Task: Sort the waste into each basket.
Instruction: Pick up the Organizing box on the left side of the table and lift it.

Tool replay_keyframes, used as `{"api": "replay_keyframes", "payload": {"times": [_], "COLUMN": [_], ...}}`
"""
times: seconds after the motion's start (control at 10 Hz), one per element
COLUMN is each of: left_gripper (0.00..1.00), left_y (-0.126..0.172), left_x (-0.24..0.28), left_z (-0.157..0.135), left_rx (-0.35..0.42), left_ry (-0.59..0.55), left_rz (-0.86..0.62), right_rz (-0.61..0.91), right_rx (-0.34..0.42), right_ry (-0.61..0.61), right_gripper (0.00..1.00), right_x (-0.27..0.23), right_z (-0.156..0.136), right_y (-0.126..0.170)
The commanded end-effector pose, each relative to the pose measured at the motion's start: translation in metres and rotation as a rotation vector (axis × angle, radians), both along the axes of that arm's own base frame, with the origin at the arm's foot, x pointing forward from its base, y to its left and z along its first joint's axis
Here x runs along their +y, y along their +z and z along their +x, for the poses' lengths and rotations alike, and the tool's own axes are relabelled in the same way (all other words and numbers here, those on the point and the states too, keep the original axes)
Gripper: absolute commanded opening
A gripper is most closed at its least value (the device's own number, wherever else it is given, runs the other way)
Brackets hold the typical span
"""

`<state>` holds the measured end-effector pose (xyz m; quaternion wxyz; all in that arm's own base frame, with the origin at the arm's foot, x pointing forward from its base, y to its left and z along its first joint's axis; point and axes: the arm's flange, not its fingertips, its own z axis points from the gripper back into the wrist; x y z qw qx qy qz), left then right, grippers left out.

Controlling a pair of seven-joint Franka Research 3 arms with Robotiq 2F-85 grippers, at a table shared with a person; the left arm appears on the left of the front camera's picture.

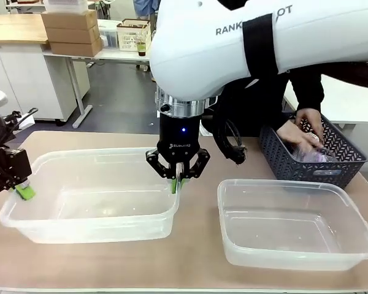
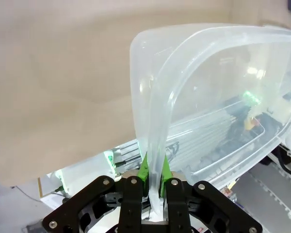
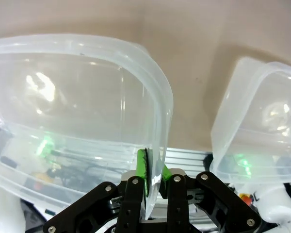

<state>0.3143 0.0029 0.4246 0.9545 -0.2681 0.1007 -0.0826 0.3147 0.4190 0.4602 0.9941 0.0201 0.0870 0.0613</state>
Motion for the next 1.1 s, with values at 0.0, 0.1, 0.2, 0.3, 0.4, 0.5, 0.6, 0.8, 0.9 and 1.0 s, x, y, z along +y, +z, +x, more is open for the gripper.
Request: {"api": "replay_keyframes", "payload": {"times": [0.0, 0.1, 0.2, 0.3, 0.4, 0.5, 0.6, 0.8, 0.9, 1.0], "left_gripper": [0.07, 0.07, 0.07, 0.07, 0.07, 0.07, 0.07, 0.07, 0.07, 0.07], "left_y": [0.02, 0.032, 0.046, 0.057, 0.062, 0.064, 0.063, 0.059, 0.059, 0.059], "left_x": [-0.023, -0.04, -0.062, -0.083, -0.1, -0.114, -0.125, -0.112, -0.112, -0.112], "left_z": [0.018, 0.024, 0.034, 0.042, 0.047, 0.048, 0.055, 0.04, 0.04, 0.04], "left_rx": [-0.014, -0.03, -0.023, 0.006, 0.026, 0.0, -0.019, 0.019, 0.019, 0.019], "left_ry": [0.166, 0.19, 0.243, 0.293, 0.318, 0.328, 0.327, 0.26, 0.26, 0.26], "left_rz": [0.057, 0.074, 0.074, 0.056, 0.056, 0.068, 0.065, 0.103, 0.103, 0.103], "right_rz": [-0.034, -0.069, -0.13, -0.159, -0.166, -0.074, -0.15, -0.132, -0.132, -0.132], "right_rx": [0.032, 0.062, 0.082, 0.108, 0.128, 0.109, 0.139, 0.101, 0.101, 0.101], "right_ry": [0.052, 0.077, 0.113, 0.141, 0.123, 0.103, -0.042, 0.078, 0.078, 0.078], "right_gripper": [0.06, 0.06, 0.06, 0.06, 0.06, 0.06, 0.06, 0.06, 0.06, 0.06], "right_x": [-0.007, -0.014, -0.027, -0.04, -0.053, -0.06, -0.066, -0.066, -0.066, -0.066], "right_z": [0.03, 0.037, 0.047, 0.053, 0.056, 0.06, 0.068, 0.067, 0.067, 0.067], "right_y": [0.007, 0.017, 0.032, 0.044, 0.053, 0.062, 0.066, 0.056, 0.056, 0.056]}}
